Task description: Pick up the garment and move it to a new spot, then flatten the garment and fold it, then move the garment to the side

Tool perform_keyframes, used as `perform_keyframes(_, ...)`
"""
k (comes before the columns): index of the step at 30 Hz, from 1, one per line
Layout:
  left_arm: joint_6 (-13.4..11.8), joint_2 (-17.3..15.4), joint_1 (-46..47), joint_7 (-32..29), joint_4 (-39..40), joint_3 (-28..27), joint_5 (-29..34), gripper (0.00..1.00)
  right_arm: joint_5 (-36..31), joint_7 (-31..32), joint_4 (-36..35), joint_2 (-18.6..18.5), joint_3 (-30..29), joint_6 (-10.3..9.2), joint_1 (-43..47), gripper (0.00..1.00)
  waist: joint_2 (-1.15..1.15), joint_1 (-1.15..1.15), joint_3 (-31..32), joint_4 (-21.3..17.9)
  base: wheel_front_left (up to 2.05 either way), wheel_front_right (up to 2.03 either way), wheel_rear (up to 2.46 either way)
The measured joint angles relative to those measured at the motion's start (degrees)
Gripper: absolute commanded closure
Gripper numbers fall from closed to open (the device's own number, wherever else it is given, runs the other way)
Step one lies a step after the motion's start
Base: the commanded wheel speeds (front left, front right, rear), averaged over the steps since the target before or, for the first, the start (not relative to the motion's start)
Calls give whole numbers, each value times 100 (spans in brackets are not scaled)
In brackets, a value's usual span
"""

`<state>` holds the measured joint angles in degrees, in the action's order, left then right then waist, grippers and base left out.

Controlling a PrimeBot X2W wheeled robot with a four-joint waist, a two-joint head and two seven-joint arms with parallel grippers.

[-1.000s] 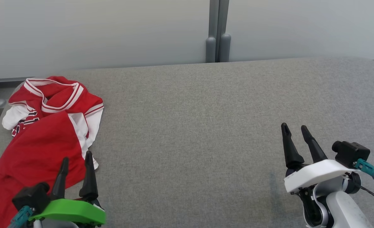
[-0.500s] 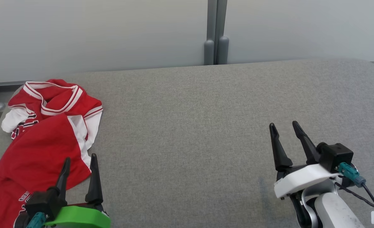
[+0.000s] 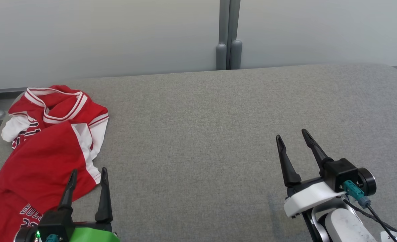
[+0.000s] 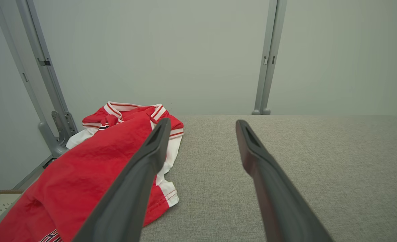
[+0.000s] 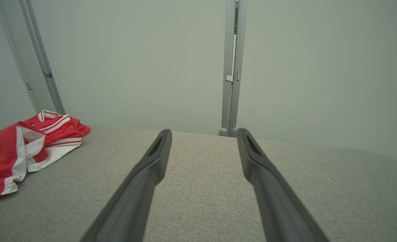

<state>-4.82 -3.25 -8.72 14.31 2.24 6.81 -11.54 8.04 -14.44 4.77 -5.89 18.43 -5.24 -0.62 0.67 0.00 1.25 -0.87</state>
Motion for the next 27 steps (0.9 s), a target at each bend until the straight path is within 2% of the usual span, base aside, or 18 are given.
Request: perform_keyframes(27,64,-2,-3,11,-103,2,-21,0,-31,0,164,14,-103,11,1,0,0,0,-1,3,0,0,0)
